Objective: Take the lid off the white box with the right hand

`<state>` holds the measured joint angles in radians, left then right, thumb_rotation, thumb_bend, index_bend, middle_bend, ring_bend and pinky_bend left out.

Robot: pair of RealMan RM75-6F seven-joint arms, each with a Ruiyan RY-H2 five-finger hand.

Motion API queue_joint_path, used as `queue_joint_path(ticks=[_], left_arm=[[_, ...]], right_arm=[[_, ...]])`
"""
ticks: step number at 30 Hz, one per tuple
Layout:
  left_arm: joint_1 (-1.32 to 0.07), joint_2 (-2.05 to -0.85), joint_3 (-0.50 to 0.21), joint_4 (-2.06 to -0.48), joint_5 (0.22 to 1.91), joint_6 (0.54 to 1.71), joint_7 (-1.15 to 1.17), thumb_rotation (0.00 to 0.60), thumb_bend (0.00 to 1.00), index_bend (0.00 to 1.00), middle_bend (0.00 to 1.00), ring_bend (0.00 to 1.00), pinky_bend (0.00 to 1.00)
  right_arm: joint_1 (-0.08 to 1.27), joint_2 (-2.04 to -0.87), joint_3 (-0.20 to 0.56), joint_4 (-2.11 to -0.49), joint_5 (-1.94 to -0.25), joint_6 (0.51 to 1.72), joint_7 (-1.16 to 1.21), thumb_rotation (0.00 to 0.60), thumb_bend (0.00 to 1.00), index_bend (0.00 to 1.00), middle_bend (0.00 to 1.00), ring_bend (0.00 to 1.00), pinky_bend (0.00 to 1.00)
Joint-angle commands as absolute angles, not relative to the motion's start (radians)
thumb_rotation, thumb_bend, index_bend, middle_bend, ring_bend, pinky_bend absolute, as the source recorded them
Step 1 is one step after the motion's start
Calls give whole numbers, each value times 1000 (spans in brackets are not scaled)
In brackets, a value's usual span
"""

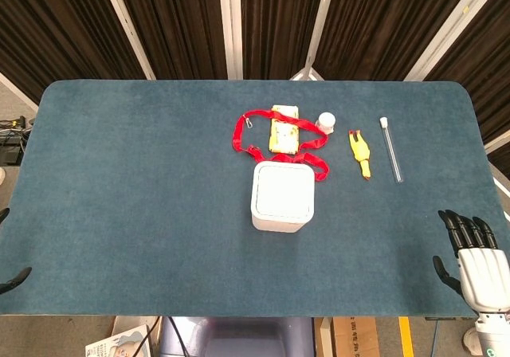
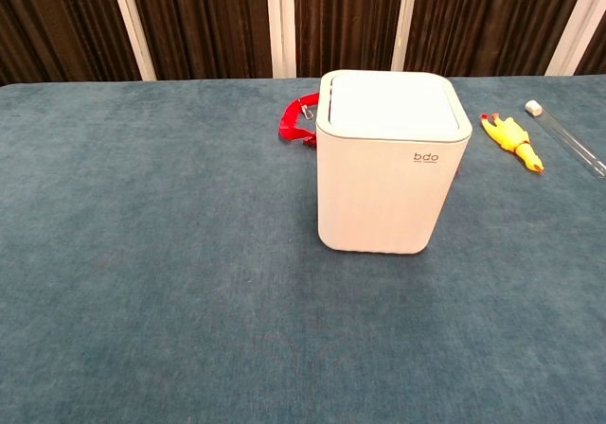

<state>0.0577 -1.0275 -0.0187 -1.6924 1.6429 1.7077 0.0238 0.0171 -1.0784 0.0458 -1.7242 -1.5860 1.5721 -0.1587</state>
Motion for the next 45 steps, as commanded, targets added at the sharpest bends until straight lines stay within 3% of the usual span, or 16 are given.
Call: queue_joint_path(ticks=[1,4,10,17,23,30,34,38,45], left_arm=[[57,-1027,-16,-1694,1646,1704,22,600,46,89,0,0,0],[55,-1027,-18,-1699,1639,1698,29,600,46,89,0,0,0],[55,-1030,-19,-1705,1635,1697,38,600,46,89,0,0,0],[57,-1028,-18,-1712,1629,1696,40,600,46,89,0,0,0],[57,-1027,-19,-1715,1624,1693,41,600,46,89,0,0,0],[53,-1027,-21,-1726,1607,1676,59,600,46,89,0,0,0],[53,-1031,-24,-1727,1602,1677,68,600,46,89,0,0,0],[52,-1034,-25,-1729,1597,1673,73,600,46,89,0,0,0],[52,-1036,-29,-1734,1586,1670,80,600,46,89,0,0,0]], right_arm=[[23,-1081,47,-1720,-1599,1574,-137,600,353,113,154,171,126],[50,-1084,54,-1720,-1623,1553,-108,600,352,113,153,201,165],[142,-1008,113,-1801,-1590,1445,-116,600,352,113,210,287,419],[252,-907,181,-1890,-1516,1296,-77,600,353,113,293,310,441],[358,-837,231,-1940,-1452,1141,-73,600,361,113,504,427,433],[468,-810,259,-1974,-1362,994,-175,600,679,114,714,600,581],[506,-825,263,-1997,-1331,966,-236,600,831,119,768,650,674],[535,-831,260,-2026,-1310,939,-272,600,899,121,770,655,694],[599,-838,237,-2081,-1282,863,-342,600,911,127,770,656,694]])
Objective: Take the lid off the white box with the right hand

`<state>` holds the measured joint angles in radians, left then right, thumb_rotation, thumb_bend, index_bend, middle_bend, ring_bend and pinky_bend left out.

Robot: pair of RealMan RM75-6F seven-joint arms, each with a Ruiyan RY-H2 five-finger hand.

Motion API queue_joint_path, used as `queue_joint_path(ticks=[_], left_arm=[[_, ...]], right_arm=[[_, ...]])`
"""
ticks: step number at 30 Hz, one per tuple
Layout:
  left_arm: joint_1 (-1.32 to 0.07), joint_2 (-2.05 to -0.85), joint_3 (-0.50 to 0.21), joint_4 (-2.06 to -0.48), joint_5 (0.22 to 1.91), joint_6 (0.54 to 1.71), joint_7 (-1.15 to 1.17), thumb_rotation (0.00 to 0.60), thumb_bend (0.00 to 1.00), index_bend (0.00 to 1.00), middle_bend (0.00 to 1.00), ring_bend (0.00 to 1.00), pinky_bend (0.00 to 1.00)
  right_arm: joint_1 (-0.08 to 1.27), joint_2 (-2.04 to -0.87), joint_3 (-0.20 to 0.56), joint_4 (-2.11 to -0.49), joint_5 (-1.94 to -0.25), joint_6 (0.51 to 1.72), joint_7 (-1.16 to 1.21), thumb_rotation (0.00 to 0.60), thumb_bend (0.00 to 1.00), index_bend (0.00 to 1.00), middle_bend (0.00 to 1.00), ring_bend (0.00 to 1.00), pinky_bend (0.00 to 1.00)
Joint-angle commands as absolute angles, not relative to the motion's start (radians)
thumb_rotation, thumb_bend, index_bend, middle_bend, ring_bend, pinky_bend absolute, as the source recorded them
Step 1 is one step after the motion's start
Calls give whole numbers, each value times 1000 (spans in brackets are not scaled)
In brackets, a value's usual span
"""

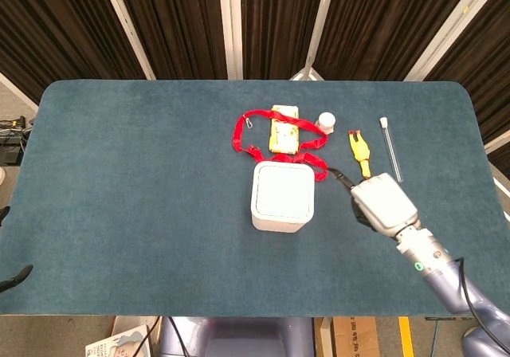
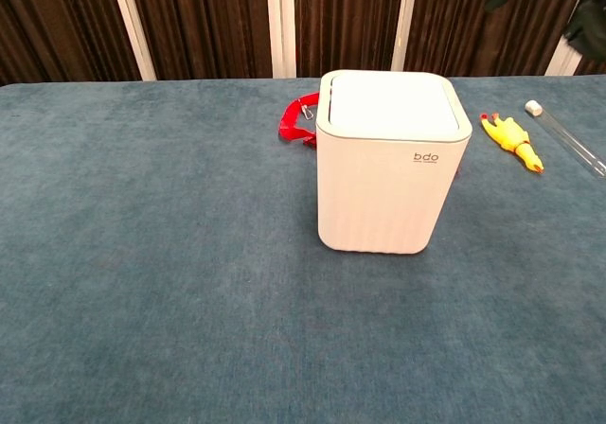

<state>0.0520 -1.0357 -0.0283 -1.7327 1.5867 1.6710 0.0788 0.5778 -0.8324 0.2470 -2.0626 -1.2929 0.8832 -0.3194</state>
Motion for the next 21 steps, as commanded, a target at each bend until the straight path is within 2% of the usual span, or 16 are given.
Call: queue_joint_path(ticks=[1,21], left_arm=[[51,-1036,-29,-1735,1585,1669,81,600,46,89,0,0,0],[54,-1037,-30,-1736,1586,1677,80,600,46,90,0,0,0]], right_arm=[[606,-842,234,-2085,-1278,859,-352,600,911,127,770,656,694],[687,-911,181,-2119,-1170,858,-527,600,911,132,770,656,694]])
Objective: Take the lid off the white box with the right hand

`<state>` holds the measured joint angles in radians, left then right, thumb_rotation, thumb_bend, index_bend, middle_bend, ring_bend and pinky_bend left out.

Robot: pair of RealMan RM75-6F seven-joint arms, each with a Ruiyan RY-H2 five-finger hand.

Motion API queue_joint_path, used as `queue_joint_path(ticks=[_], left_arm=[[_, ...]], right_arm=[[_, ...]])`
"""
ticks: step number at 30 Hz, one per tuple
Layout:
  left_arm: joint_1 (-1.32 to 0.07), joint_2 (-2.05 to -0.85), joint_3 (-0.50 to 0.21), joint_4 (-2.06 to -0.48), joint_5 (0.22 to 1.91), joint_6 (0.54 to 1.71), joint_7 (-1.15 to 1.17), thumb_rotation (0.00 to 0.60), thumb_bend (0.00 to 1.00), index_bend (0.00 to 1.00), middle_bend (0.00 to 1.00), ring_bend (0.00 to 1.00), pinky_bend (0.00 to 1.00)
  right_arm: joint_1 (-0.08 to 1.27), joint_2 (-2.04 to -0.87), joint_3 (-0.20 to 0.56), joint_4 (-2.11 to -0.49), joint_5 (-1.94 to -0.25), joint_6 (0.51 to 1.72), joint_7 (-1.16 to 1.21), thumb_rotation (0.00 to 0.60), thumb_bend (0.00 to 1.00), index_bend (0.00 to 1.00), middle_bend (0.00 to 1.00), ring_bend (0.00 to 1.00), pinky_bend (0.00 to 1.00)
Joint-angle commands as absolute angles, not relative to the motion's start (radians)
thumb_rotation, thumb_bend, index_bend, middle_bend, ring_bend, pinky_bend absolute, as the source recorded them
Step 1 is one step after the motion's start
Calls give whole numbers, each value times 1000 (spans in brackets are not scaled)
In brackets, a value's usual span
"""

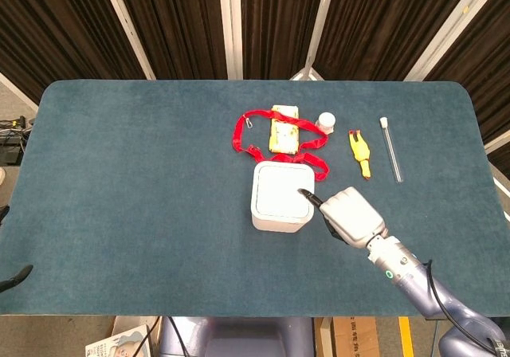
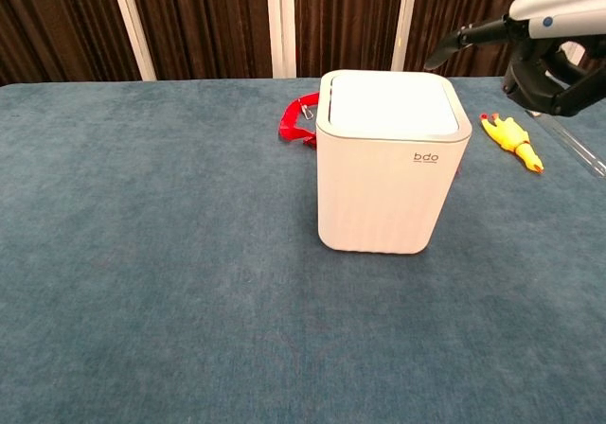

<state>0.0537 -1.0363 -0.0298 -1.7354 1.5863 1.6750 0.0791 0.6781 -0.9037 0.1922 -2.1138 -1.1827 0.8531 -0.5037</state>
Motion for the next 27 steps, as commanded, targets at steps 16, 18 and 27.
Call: queue_joint_path(ticks=[16,18,27], left_arm=[[57,-1036,-32,-1746,1574,1673,91,600,46,93,0,0,0],[57,-1036,-31,-1746,1575,1673,92,600,46,93,0,0,0],[59,-1033,-30,-1751,1573,1672,97,600,46,93,0,0,0]], right_arm=[[699,-931,128,-2154,-1184,888,-578,600,911,138,770,656,694],[701,-933,124,-2156,-1189,888,-581,600,911,138,770,656,694],[719,-950,106,-2151,-1167,884,-602,600,911,139,770,656,694]])
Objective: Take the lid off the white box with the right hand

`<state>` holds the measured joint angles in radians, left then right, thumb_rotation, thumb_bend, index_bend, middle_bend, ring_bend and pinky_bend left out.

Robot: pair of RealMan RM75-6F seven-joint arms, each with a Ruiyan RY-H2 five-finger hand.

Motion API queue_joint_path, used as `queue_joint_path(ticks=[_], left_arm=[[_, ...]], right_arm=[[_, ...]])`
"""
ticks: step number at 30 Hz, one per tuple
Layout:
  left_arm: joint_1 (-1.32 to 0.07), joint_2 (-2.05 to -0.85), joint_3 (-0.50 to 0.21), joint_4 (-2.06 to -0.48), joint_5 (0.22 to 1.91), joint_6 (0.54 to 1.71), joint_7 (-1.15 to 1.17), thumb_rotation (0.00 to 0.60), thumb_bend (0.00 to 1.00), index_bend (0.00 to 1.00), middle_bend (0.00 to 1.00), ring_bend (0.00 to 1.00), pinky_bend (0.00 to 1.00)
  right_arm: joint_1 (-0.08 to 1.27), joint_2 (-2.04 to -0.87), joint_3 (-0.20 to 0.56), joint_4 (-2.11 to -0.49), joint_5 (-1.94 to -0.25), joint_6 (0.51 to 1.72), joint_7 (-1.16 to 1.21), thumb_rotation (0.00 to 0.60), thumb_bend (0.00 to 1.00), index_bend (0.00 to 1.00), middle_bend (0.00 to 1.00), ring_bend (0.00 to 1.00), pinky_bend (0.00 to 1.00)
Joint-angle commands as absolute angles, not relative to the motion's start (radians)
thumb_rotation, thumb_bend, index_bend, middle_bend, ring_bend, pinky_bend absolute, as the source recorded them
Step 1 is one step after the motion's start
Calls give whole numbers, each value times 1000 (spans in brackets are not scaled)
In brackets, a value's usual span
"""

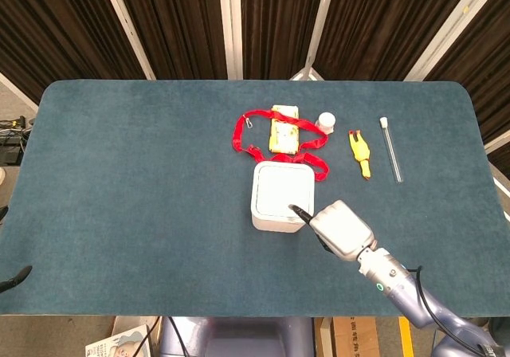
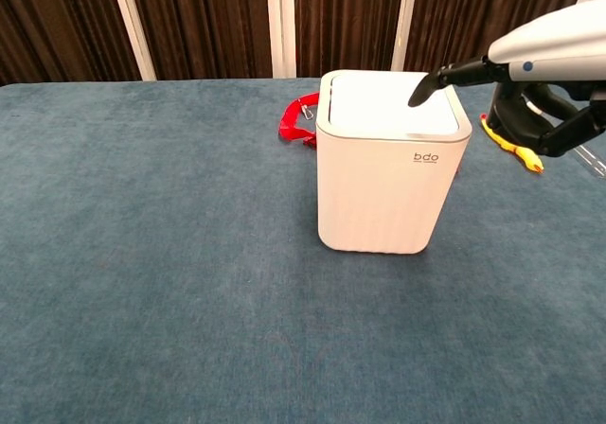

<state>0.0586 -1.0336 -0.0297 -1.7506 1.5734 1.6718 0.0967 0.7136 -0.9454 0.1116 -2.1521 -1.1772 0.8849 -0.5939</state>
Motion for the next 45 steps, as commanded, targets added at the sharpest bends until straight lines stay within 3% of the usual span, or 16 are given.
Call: queue_joint_path(ticks=[1,19,28,30,35,39,45], left_arm=[[61,-1032,-30,-1752,1573,1674,97,600,46,93,0,0,0],[62,-1033,-29,-1759,1570,1672,109,600,46,94,0,0,0],[66,-1034,-32,-1764,1562,1675,111,600,46,97,0,0,0],[66,-1033,-32,-1766,1560,1674,113,600,46,97,0,0,0],[67,-1032,-33,-1771,1554,1673,116,600,46,98,0,0,0],[68,-1032,-33,-1773,1554,1674,119,600,46,98,0,0,0],[68,-1034,-32,-1774,1557,1674,123,600,46,98,0,0,0]], right_arm=[[724,-953,102,-2149,-1161,882,-612,600,911,140,770,656,694],[763,-939,60,-2183,-1078,887,-696,600,911,199,770,656,694],[698,-911,128,-2198,-1115,1032,-521,600,908,196,770,656,690],[675,-911,142,-2186,-1125,1072,-470,600,861,181,760,638,644],[619,-907,159,-2140,-1117,1154,-391,600,684,148,537,480,433],[586,-899,161,-2115,-1093,1196,-370,600,422,142,361,331,226],[484,-926,104,-2052,-1182,1324,-376,600,367,136,205,223,161]])
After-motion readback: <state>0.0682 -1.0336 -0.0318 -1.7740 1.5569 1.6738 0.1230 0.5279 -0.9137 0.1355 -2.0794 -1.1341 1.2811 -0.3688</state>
